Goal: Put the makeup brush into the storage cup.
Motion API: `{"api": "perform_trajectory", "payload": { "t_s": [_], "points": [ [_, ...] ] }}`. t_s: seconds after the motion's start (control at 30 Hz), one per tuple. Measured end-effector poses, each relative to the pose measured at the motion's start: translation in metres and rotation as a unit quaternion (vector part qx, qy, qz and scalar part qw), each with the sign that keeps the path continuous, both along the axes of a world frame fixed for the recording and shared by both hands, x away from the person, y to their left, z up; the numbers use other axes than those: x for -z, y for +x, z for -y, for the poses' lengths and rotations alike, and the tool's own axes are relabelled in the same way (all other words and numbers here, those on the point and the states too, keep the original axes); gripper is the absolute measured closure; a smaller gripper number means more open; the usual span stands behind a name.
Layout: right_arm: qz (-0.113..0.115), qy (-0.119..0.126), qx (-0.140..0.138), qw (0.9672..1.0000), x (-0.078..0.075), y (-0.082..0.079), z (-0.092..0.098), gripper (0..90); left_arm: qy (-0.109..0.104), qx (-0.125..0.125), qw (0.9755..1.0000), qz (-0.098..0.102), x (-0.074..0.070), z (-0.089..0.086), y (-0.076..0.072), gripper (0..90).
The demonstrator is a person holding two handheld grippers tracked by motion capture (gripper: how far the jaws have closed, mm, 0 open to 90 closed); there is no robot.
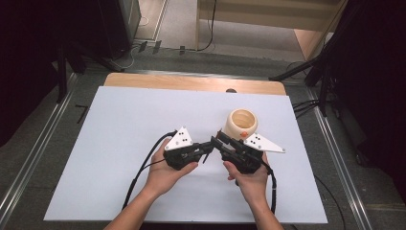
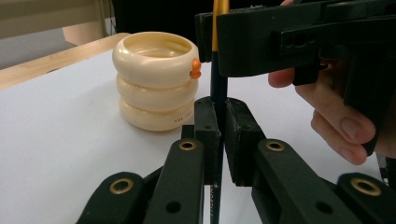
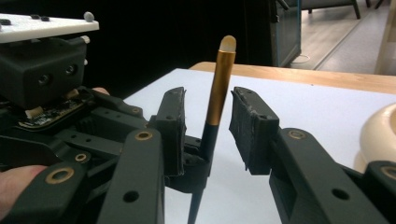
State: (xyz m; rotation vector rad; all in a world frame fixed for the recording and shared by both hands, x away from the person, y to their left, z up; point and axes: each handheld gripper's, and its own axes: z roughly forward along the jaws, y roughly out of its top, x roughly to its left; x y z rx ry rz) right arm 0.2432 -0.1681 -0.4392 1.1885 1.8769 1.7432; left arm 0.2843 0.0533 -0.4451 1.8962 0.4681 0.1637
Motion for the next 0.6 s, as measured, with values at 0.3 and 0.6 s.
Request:
{"api": "perform_trajectory", "payload": {
  "t_s": [0.3,0.6],
  "points": [
    [-0.008,0.023,0.001,0.9997,-0.0004,0.0008,-0.0014,74.5,-0.002,0.000,1.0000,0.004,-0.0003,-0.0001,-0.0005,85.4],
    [-0.015,0.029,0.002,0.9995,0.0005,0.0022,-0.0009,77.3,-0.003,0.001,1.0000,0.008,-0.0003,0.0009,-0.0008,85.4]
  ]
}}
